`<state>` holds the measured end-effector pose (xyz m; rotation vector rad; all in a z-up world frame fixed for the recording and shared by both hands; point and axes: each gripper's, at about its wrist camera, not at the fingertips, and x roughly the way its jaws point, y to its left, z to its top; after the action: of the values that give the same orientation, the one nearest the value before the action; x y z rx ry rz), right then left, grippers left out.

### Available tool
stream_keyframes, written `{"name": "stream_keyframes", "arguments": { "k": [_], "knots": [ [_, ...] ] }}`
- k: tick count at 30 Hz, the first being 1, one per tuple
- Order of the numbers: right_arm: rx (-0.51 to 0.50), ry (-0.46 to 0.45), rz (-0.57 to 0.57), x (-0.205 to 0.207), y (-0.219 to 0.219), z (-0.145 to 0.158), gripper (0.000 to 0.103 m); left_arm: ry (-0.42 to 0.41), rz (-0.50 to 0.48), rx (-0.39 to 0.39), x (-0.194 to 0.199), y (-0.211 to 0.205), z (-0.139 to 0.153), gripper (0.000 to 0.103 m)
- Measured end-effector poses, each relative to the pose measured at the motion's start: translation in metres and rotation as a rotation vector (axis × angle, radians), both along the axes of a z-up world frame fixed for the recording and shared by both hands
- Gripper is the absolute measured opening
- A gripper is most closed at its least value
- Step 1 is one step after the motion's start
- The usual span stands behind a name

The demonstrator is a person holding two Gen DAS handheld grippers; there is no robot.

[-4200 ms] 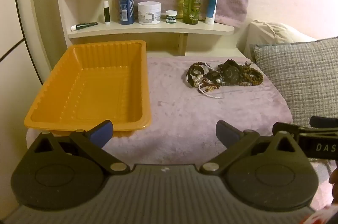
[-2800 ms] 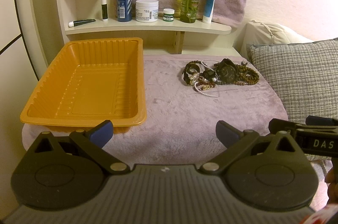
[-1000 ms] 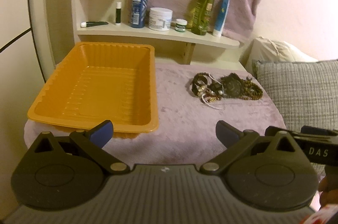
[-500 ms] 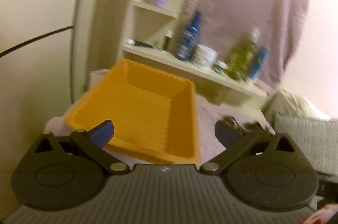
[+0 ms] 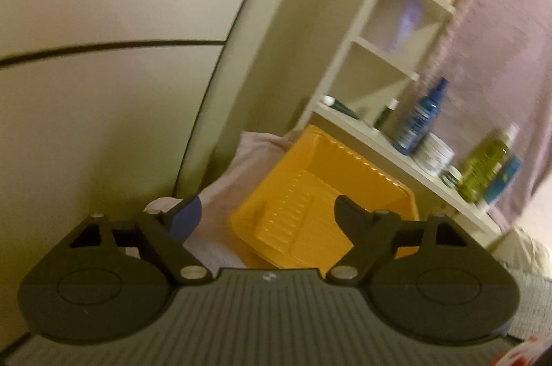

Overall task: Organize jewelry
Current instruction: 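Grasp the orange tray rim with the left tool and tilt it up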

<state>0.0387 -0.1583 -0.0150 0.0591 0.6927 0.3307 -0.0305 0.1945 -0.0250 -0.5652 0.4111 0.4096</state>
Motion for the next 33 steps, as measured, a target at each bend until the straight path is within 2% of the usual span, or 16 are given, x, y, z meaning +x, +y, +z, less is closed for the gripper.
{"name": "stream_keyframes", "arguments": {
  "k": [9, 15, 25, 30, 33],
  "knots": [
    [-0.052, 0.027, 0.004, 0.008, 0.009, -0.009, 0.103, -0.035, 0.019, -0.19, 0.023, 0.023, -0.039, 0.056],
    [-0.082, 0.035, 0.004, 0.015, 0.015, -0.013, 0.103, -0.07, 0.016, -0.251, 0.031, 0.027, -0.048, 0.038],
    [-0.102, 0.059, 0.02, 0.023, 0.026, -0.018, 0.103, -0.066, 0.028, -0.292, 0.039, 0.03, -0.055, 0.015],
    [-0.102, 0.06, 0.022, 0.025, 0.026, -0.019, 0.103, -0.053, 0.026, -0.273, 0.038, 0.027, -0.052, 0.014],
    [-0.092, 0.06, 0.018, 0.025, 0.025, -0.02, 0.103, -0.035, 0.006, -0.221, 0.04, 0.023, -0.046, 0.012]
  ]
}}
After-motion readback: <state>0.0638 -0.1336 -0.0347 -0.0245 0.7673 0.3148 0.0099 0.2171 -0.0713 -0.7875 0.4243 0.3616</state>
